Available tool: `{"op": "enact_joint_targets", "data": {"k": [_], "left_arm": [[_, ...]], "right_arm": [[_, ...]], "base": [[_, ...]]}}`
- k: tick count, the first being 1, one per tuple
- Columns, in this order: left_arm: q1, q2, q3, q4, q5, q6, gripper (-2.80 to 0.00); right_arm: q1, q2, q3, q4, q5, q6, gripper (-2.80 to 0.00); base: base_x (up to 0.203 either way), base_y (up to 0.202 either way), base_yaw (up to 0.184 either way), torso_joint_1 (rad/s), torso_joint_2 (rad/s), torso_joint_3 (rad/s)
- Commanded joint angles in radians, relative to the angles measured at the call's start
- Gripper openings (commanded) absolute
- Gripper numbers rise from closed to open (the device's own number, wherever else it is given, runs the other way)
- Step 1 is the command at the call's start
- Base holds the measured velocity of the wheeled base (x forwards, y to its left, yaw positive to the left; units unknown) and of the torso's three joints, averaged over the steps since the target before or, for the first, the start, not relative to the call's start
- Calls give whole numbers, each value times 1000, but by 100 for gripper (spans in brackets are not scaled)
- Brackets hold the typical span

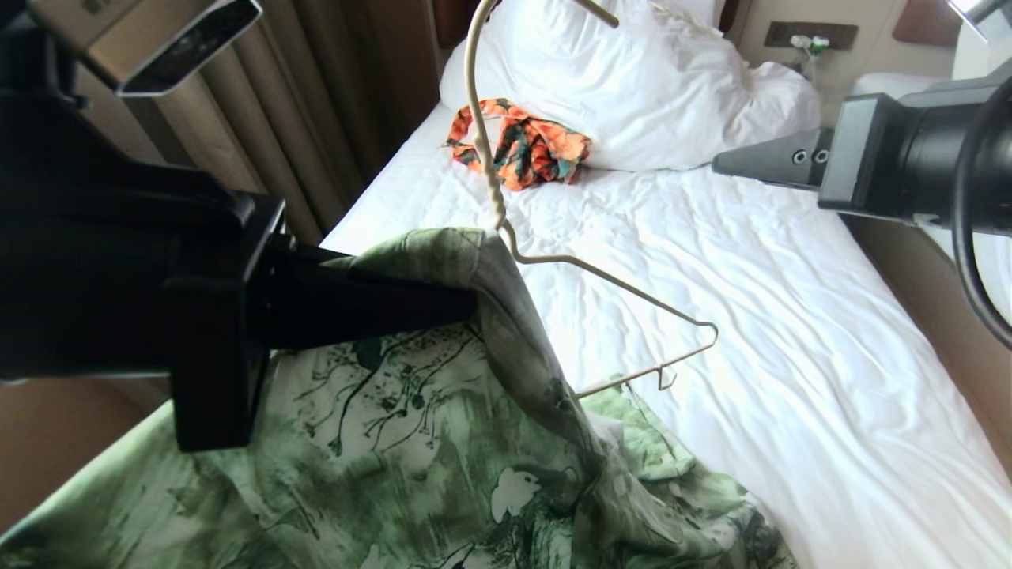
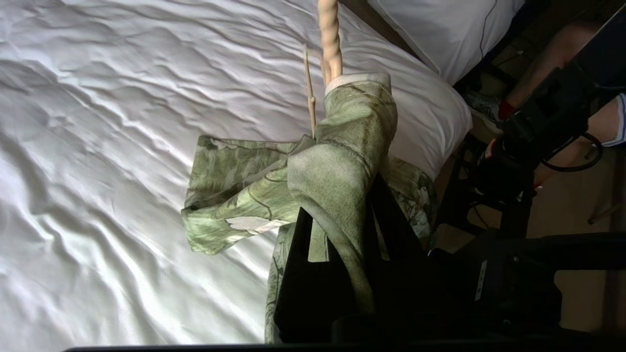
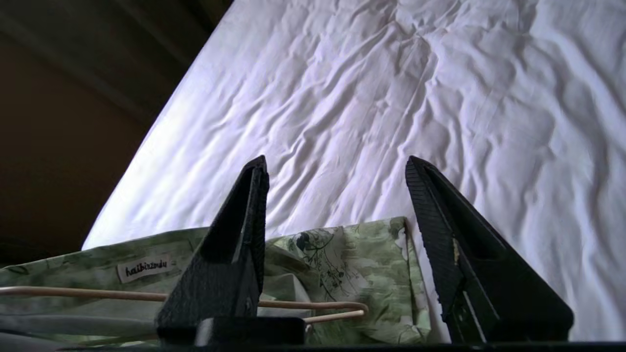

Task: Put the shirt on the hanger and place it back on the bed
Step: Hook the other side of the shirt onto the hanger

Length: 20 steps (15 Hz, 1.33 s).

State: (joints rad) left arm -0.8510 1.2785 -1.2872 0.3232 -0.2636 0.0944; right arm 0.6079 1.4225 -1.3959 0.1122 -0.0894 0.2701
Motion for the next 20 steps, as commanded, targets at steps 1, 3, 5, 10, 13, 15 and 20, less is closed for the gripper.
{"op": "enact_joint_targets", "data": {"k": [1,3,5,10,13,15,20], "left_arm": [[-18,-4,-1,0,-1,-12,-280],[-33,-4,-3,-1,1,-27,-280],[-34,-8,-2,4,6,-27,-280],[-98,-71,77,5,5,-71,-280],[-137,-103,145,-4,-3,-117,-280],[-135,-110,224,-92,-37,-123,-280],[-132,-46,281,-275,-62,-143,-280]], "right_arm": [[-7,34,1,21,2,30,-280],[7,33,55,37,6,24,-280],[46,0,69,189,41,14,-280],[-101,3,68,223,379,137,-280],[-257,64,70,217,623,151,-280],[-272,103,80,215,630,146,-280],[-258,311,58,169,599,147,-280]], "base": [[0,0,0,0,0,0],[0,0,0,0,0,0],[0,0,0,0,0,0],[0,0,0,0,0,0],[0,0,0,0,0,0],[0,0,0,0,0,0],[0,0,0,0,0,0]]}}
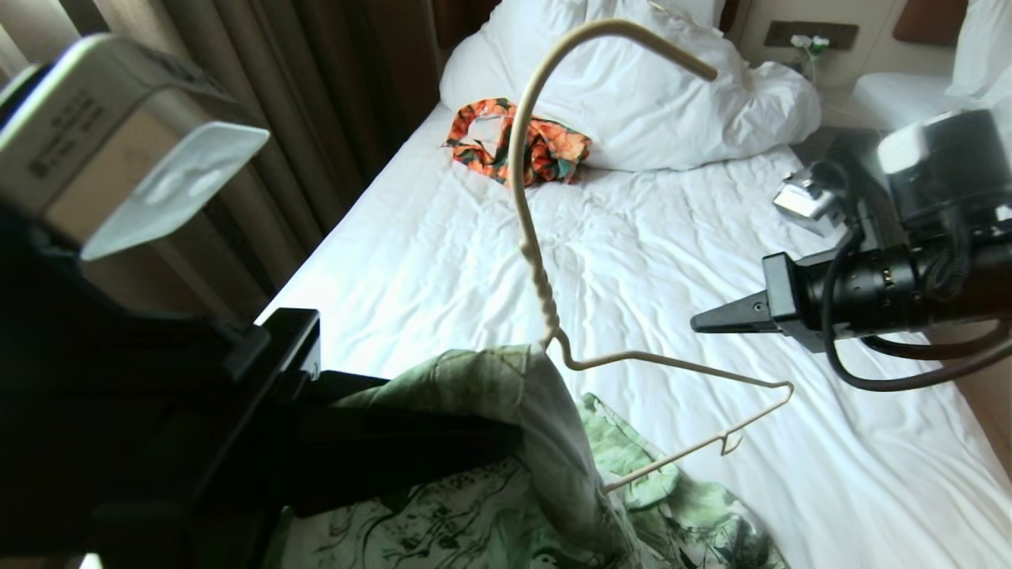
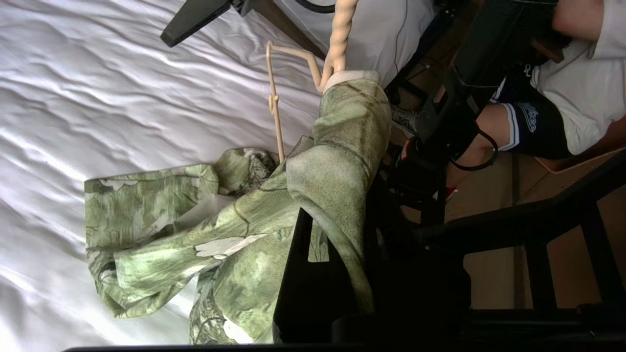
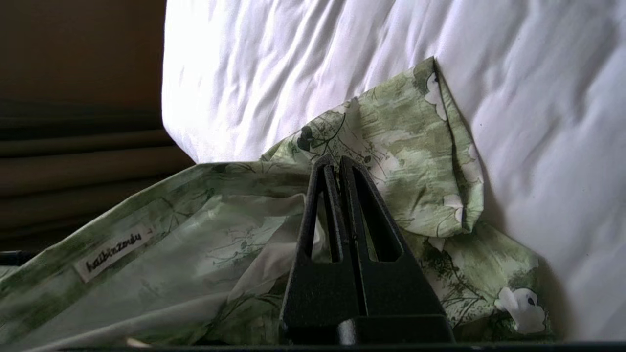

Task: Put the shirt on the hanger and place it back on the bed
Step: Hook the other side of the shirt onto the hanger

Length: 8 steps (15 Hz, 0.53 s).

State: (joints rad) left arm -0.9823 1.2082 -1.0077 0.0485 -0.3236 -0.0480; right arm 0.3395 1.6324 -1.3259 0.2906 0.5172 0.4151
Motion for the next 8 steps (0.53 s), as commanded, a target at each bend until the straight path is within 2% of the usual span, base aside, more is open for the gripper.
{"op": "enact_joint_targets", "data": {"k": [1,5,8], "left_arm": [[-4,39,0,-6,-3,-1,-280],[-16,76,15,-33,-3,-1,-280],[-39,90,51,-45,-4,0,-280]], "right_arm": [[29,155,-40,-27,-39,2,-280],[102,346,-220,-40,-82,9,-280],[128,364,-266,-44,-79,83,-280]], "base": [[0,0,0,0,0,0],[0,0,0,0,0,0],[0,0,0,0,0,0]]}}
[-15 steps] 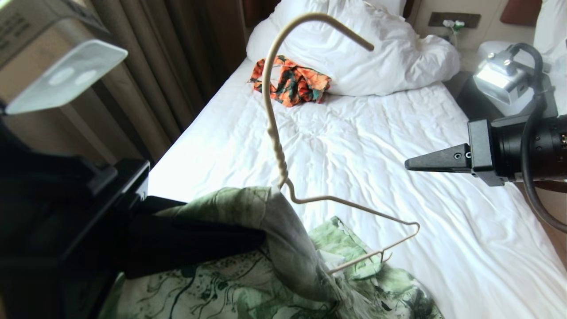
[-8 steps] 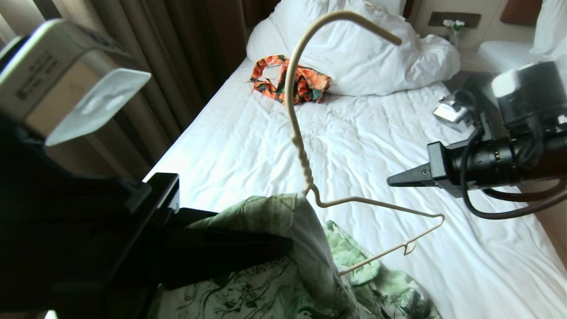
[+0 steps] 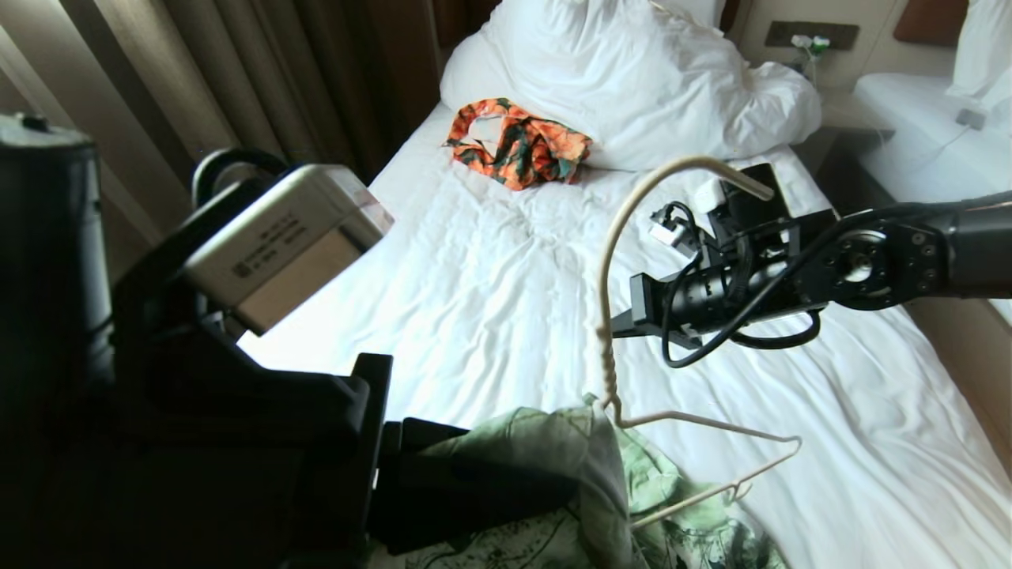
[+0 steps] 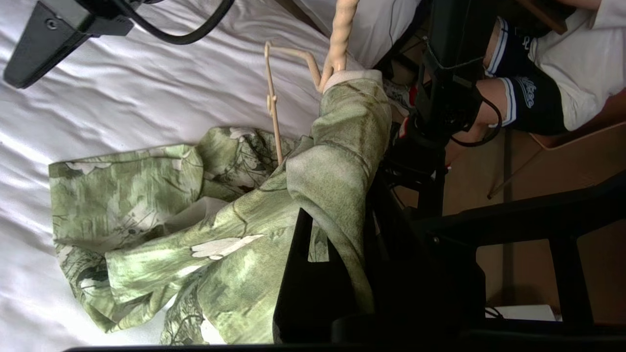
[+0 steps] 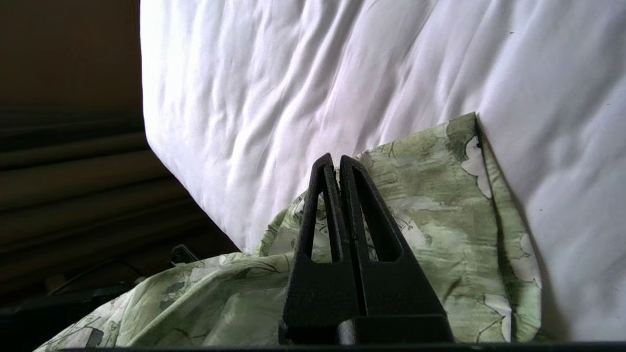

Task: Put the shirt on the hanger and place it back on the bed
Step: Hook the other side of the shirt onto the hanger

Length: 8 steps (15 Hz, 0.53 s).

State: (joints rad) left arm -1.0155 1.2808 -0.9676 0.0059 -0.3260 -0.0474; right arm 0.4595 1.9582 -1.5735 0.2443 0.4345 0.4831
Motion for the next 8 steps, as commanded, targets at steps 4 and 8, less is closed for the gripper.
{"op": "enact_joint_targets", "data": {"k": [4,8], "left_arm": [[55,43,79,-185,-156,-7,-280],[164,41,109,-299,-220,-95,-280]], "right_arm": [[-128,-72,33,18,73,44,-280],[-302,-173,178,73,241,24,-280]], "base": [[0,0,0,0,0,0],[0,0,0,0,0,0]]}}
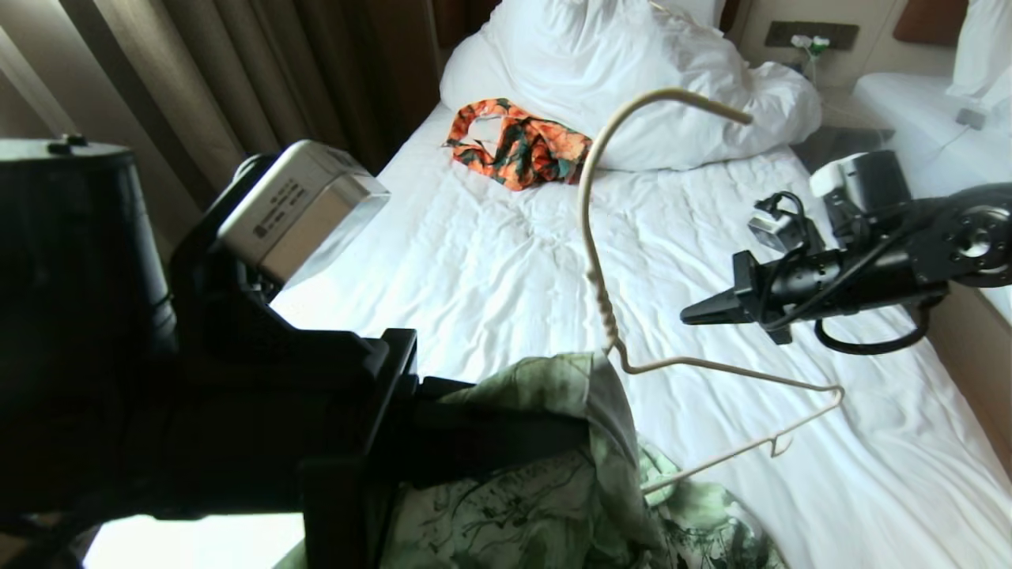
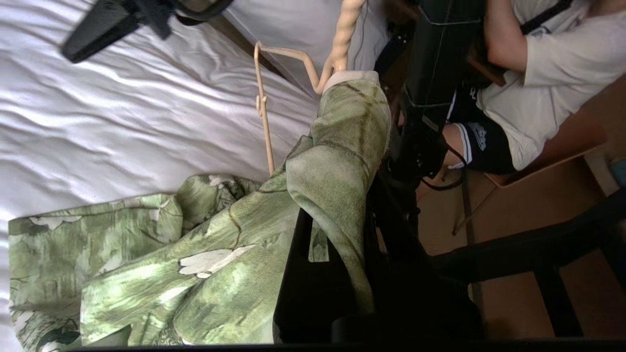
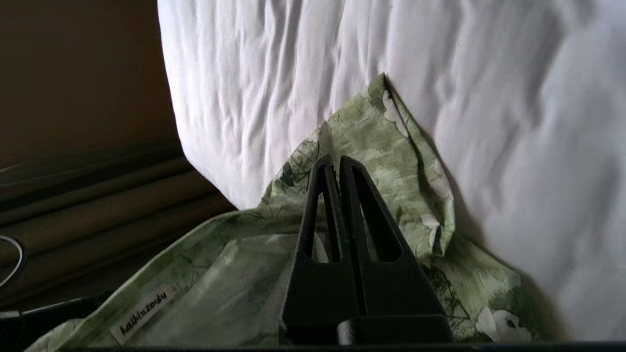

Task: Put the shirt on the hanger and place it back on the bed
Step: Hook the other side of the shirt onto the hanger

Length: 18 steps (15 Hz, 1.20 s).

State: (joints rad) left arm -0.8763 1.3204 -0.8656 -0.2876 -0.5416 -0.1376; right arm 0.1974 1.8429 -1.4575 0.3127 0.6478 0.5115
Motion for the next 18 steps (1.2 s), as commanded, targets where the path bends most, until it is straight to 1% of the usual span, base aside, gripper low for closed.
{"op": "enact_joint_targets", "data": {"k": [1,2,4,5,7,9,11,13,15,17,18], "left_arm": [[59,-4,16,-11,-6,-7,-280],[92,-10,28,-12,-7,-8,-280],[138,-21,88,-16,-7,-9,-280],[156,-13,115,-34,-7,-7,-280],[177,69,108,-118,-7,-7,-280],[188,133,38,-167,-4,-6,-280],[197,195,-67,-160,-4,-5,-280],[198,261,-153,-150,-5,-3,-280],[198,304,-236,-146,-3,15,-280],[198,323,-331,-115,-3,25,-280],[197,328,-390,-72,-2,30,-280]], "right_arm": [[-46,-86,115,7,35,-25,-280],[-48,-107,139,9,32,-37,-280],[-49,-124,130,8,22,-41,-280],[-49,-126,113,2,9,-40,-280],[-49,-123,61,-15,-12,-36,-280],[-49,-128,56,-17,-14,-36,-280],[-70,-135,57,-21,-18,-36,-280],[-93,-147,63,-67,-18,-34,-280],[-116,-160,62,-94,-15,-31,-280],[-138,-180,61,-122,-14,-14,-280],[-149,-189,60,-155,-13,26,-280]], "base": [[0,0,0,0,0,0],[0,0,0,0,0,0],[0,0,0,0,0,0],[0,0,0,0,0,0],[0,0,0,0,0,0],[0,0,0,0,0,0],[0,0,0,0,0,0],[0,0,0,0,0,0],[0,0,0,0,0,0],[0,0,0,0,0,0],[0,0,0,0,0,0]]}}
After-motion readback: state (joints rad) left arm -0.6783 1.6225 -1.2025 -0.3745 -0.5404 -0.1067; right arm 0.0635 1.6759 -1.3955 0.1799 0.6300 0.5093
